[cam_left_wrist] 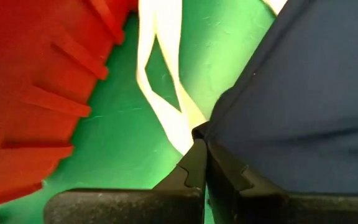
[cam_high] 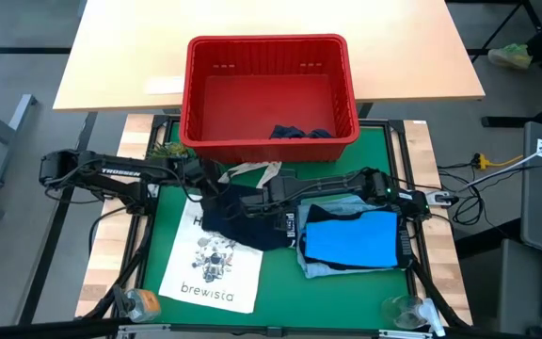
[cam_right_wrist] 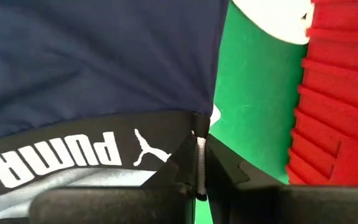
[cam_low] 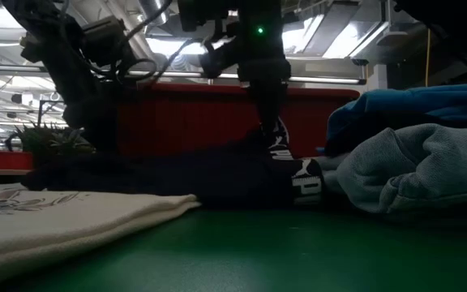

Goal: Fold Laundry from Bin
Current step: Fold the dark blue boxer

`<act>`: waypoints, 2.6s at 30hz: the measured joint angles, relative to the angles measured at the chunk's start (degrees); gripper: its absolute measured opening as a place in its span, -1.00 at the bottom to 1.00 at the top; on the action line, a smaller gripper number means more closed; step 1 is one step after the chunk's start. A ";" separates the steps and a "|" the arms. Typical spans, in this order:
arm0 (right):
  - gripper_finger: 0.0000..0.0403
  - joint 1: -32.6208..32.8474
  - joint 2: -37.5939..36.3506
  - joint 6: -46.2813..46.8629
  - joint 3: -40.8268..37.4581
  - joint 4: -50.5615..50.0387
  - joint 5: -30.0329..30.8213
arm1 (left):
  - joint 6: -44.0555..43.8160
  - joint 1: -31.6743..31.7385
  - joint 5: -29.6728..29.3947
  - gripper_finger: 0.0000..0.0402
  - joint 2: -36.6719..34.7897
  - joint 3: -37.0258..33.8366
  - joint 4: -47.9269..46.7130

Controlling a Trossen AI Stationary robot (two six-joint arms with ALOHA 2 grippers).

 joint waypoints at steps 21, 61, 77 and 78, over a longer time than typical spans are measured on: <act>-0.86 0.02 0.00 -0.02 -8.26 1.76 2.39 | 9.36 1.22 -2.19 -0.58 0.02 0.00 0.81; -0.17 8.54 -0.92 0.44 -15.82 24.58 -3.71 | 6.36 2.12 3.91 -0.90 0.04 -3.09 2.40; -0.17 8.76 -0.87 0.39 -13.94 23.68 -7.98 | 5.53 4.65 0.42 -1.00 -1.38 2.52 -9.02; -0.17 8.79 -0.87 0.39 -13.07 22.99 -8.00 | 4.86 4.25 2.51 -1.00 -1.86 3.81 -9.74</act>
